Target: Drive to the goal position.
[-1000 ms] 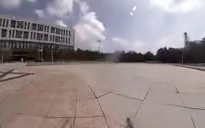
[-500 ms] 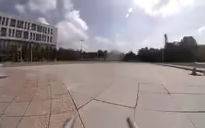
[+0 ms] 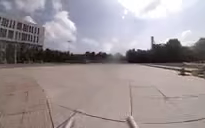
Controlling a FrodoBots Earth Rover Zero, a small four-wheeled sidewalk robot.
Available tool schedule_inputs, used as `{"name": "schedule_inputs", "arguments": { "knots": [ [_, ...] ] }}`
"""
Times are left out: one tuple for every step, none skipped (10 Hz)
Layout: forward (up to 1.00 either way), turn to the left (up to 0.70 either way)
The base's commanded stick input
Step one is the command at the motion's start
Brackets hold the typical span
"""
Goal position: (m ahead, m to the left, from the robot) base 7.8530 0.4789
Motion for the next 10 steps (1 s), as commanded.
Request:
{"name": "schedule_inputs", "arguments": {
  "knots": [
    [0.70, 0.05],
    [0.70, 0.05],
    [0.70, 0.05],
    [0.70, 0.05],
    [0.70, 0.05],
    [0.70, 0.05],
    [0.70, 0.05],
    [0.70, 0.05],
    [0.70, 0.05],
    [0.70, 0.05]
  ]
}}
